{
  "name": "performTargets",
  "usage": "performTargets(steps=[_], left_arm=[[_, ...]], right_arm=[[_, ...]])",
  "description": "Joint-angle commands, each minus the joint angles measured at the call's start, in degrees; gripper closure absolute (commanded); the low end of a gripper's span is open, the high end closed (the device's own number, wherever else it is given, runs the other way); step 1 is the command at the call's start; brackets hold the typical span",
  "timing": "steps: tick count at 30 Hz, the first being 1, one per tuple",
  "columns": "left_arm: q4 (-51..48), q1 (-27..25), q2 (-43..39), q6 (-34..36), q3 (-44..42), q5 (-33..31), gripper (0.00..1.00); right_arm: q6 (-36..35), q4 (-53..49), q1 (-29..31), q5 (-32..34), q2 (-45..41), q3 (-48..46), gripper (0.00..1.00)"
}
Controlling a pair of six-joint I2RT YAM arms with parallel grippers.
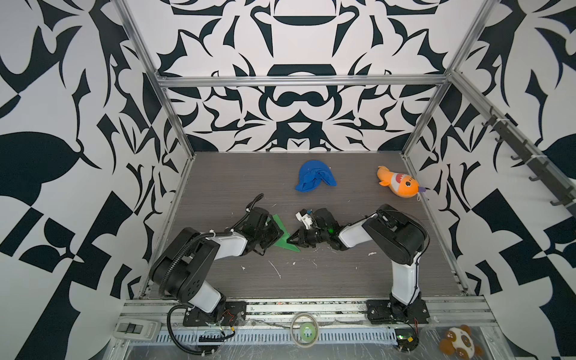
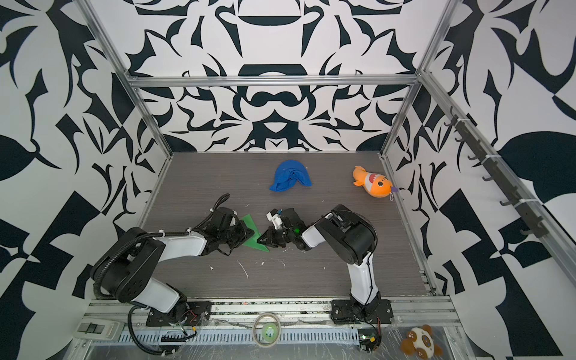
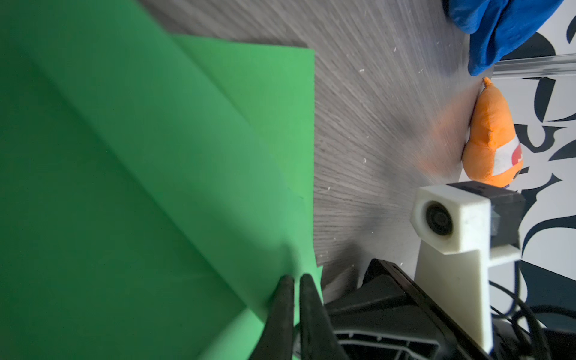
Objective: Fold a paper plane with a square sheet of paper (pick it up from the middle)
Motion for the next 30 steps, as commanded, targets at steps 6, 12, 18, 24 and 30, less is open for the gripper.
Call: performTargets(steps=[6, 12, 18, 24, 30], left_arm=[[0.6, -0.1, 1.7, 1.1, 1.4, 0.3, 0.89], [-0.2, -0.1, 2.4, 1.1, 1.6, 0.0, 0.9], [-1.5, -0.1, 3.3, 0.8, 1.5, -0.2, 0.91], [-2.2, 0.0, 3.4, 0.5, 0.7, -0.6, 0.91], [-2.3, -0.1, 3.5, 0.6, 0.2, -0.7, 0.91]], right_arm=[[-1.5, -7.0, -0.2, 1.7, 2.2, -0.3, 0.91], [-1.4, -7.5, -0.2, 2.0, 2.1, -0.2, 0.9], [-1.6, -8.2, -0.2, 0.6, 1.1, 0.5, 0.89], [-3.4, -11.0, -0.5, -2.0, -1.6, 1.9, 0.86], [-8.0, -19.1, -0.8, -2.3, -5.3, 3.3, 0.85]])
